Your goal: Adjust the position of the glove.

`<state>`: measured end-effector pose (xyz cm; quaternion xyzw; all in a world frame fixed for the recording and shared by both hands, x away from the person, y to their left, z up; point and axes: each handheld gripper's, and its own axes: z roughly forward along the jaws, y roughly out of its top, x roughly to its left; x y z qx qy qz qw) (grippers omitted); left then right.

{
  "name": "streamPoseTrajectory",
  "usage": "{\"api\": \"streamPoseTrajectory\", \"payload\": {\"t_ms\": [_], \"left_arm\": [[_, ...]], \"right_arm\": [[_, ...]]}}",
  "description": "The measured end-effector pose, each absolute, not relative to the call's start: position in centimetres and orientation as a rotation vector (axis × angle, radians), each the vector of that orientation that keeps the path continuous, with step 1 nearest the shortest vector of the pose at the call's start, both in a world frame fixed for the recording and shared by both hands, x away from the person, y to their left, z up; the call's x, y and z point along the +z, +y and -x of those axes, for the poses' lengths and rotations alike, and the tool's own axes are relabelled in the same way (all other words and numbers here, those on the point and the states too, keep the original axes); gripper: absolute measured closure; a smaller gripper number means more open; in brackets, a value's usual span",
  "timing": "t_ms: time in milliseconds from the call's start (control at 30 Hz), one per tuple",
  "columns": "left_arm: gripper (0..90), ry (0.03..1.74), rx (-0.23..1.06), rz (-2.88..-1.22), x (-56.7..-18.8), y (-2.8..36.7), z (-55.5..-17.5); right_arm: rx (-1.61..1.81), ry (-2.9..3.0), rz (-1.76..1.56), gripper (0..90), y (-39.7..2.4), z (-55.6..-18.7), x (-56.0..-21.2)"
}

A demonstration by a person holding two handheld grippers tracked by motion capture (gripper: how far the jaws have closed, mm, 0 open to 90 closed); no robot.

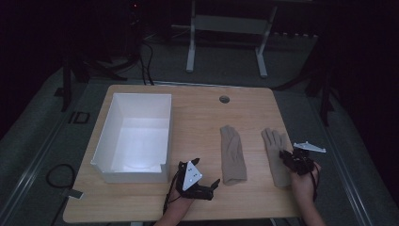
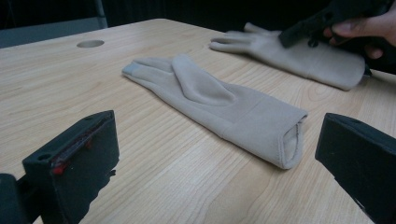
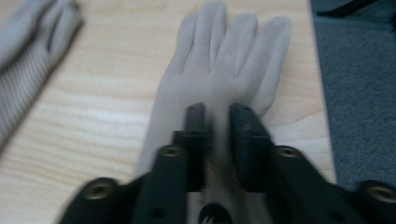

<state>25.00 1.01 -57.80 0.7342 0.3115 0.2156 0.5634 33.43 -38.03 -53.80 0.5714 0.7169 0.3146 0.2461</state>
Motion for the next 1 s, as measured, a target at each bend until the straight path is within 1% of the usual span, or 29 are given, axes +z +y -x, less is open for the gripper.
{"api": "streamPoseTrajectory", "payload": {"t_ms": [100,133,200,267,333,467,567,733,833,933,1000], "left_arm": [[0.0,0.733,0.508,-1.729,-57.8,1.0,-25.0],[0.0,0.733,0.508,-1.729,-57.8,1.0,-25.0],[0.1,0.732,0.508,-1.73,-57.8,1.0,-25.0],[0.0,0.731,0.508,-1.73,-57.8,1.0,-25.0],[0.1,0.73,0.509,-1.732,-57.8,1.0,-25.0],[0.1,0.729,0.509,-1.732,-57.8,1.0,-25.0],[0.1,0.729,0.51,-1.733,-57.8,1.0,-25.0],[0.1,0.729,0.51,-1.732,-57.8,1.0,-25.0],[0.1,0.73,0.51,-1.733,-57.8,1.0,-25.0],[0.1,0.731,0.51,-1.733,-57.8,1.0,-25.0],[0.1,0.732,0.509,-1.732,-57.8,1.0,-25.0]], "right_arm": [[0.829,1.989,-1.548,62.6,-38.2,-33.6,-54.5],[0.829,1.989,-1.548,62.6,-38.2,-33.6,-54.5],[0.865,1.999,-1.56,56.7,-38.5,-33.7,-54.7],[0.895,2.017,-1.514,54.4,-38.7,-33.6,-54.1],[0.906,2.022,-1.482,53.8,-38.8,-33.6,-53.8],[0.915,2.084,-1.308,54.1,-38.5,-33.3,-52.7],[0.911,2.12,-1.269,54.4,-38.5,-33.4,-52.6],[0.897,2.155,-1.218,54.0,-38.7,-33.6,-53.3],[0.9,2.151,-1.257,51.0,-39.0,-33.7,-54.3],[0.901,2.149,-1.301,53.2,-39.1,-33.7,-55.6],[0.894,2.145,-1.284,55.9,-39.0,-33.6,-55.6]]}}
